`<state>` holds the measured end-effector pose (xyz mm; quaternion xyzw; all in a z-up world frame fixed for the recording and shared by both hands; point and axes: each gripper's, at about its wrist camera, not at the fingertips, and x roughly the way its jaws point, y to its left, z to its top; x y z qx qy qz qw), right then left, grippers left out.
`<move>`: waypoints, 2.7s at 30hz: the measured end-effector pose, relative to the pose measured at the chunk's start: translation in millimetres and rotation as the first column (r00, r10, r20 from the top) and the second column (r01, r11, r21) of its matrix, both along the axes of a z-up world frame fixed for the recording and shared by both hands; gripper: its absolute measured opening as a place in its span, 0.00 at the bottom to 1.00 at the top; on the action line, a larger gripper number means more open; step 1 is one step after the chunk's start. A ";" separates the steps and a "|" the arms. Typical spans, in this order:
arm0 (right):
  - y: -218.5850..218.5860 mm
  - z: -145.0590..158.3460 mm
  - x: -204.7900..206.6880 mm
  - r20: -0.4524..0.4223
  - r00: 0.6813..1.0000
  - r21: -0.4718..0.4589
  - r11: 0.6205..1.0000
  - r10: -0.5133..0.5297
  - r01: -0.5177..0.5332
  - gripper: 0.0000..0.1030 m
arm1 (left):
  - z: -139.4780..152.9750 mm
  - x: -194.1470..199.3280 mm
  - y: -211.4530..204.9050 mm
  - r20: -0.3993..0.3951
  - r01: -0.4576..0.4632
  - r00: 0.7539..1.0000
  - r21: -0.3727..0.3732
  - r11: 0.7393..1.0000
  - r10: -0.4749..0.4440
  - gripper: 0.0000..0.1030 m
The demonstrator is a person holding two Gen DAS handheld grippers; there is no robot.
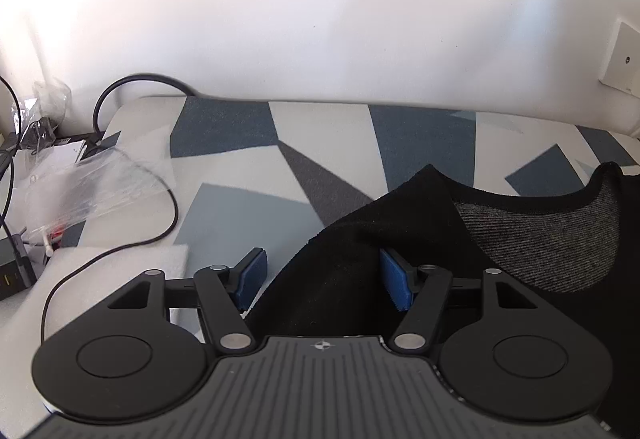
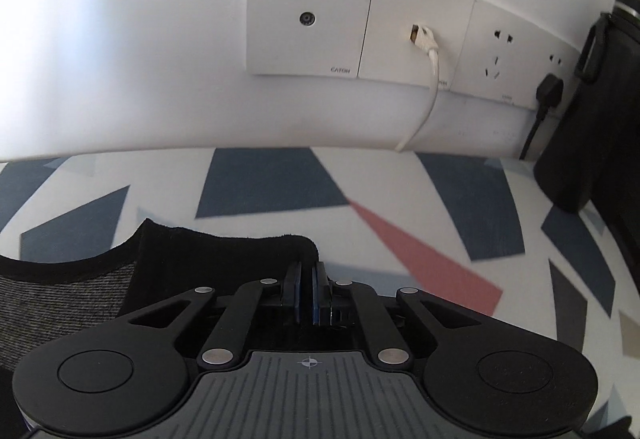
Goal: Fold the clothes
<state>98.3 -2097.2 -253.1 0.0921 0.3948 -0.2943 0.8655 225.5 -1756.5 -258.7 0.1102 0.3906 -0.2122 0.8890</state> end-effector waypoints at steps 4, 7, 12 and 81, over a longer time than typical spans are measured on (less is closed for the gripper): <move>-8.3 -0.6 10.7 -0.005 1.000 -0.020 1.000 -0.011 0.011 0.04 | -0.4 8.5 -17.4 0.026 -0.009 1.000 -0.001 1.000 0.009 0.61; -12.3 -1.0 16.6 -0.009 1.000 -0.035 0.999 -0.017 0.017 0.04 | -0.4 18.1 -30.6 0.038 -0.025 0.999 -0.004 1.000 0.025 0.60; -20.9 -3.2 24.2 -0.012 0.999 -0.056 0.998 -0.043 0.043 0.02 | -1.1 27.5 -48.9 0.069 -0.028 0.997 0.019 0.999 0.026 0.60; 19.6 35.6 -121.6 0.100 0.973 0.181 0.965 -0.208 0.188 0.82 | 55.5 -124.5 66.0 -0.004 -0.051 0.999 -0.072 0.996 0.051 0.88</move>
